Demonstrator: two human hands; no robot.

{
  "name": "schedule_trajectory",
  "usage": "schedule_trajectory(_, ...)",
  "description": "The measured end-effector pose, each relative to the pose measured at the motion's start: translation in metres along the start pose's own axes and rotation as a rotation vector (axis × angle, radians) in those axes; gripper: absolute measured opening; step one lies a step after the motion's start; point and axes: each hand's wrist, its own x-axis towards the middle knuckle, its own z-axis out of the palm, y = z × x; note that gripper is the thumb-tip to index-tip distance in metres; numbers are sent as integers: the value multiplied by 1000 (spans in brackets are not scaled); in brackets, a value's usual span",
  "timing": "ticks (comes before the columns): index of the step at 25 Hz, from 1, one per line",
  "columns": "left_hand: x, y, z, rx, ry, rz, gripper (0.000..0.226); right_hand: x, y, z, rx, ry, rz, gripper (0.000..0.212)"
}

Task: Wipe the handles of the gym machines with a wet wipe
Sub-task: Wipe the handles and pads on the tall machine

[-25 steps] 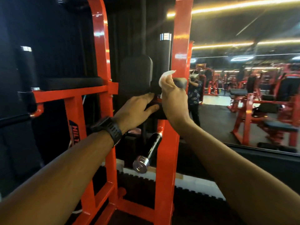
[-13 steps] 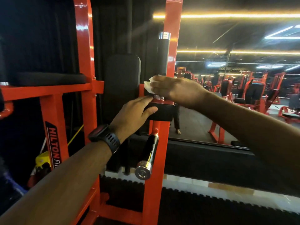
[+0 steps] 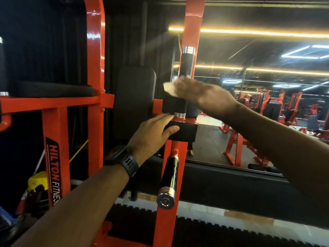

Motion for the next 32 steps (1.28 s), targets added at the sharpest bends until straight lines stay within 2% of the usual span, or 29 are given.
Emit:
schedule_trajectory(2,0,-1,0,5,3,-4,55,4,1,3,60,15,110,78)
schedule_trajectory(5,-1,1,2,-4,5,-8,55,6,2,5,15,44,53,73)
schedule_trajectory(7,-1,1,2,-11,-2,-11,54,11,8,3,52,112,215,75)
schedule_trajectory(9,-1,2,1,-23,-1,-13,53,21,-3,3,109,193,410,66)
schedule_trajectory(12,-1,3,0,-27,-9,-29,52,34,-30,10,122,246,519,52)
schedule_trajectory(16,-2,5,0,-20,1,-24,52,52,-42,9,377,325,918,30)
schedule_trajectory(19,-3,5,-2,-19,8,-24,51,54,-48,9,391,356,900,20)
schedule_trajectory(22,-1,4,-3,2,4,-17,51,54,-41,0,500,537,1067,16)
schedule_trajectory(24,-1,3,-2,-9,11,-20,52,54,-49,-6,580,578,1122,13)
schedule_trajectory(27,-3,5,0,-17,2,-23,53,46,-53,-11,628,580,1251,14)
schedule_trajectory(29,-2,4,1,-22,5,-17,54,48,-40,-12,652,583,1350,27)
schedule_trajectory(32,-1,3,3,-31,18,-11,53,58,-54,-9,692,392,1300,42)
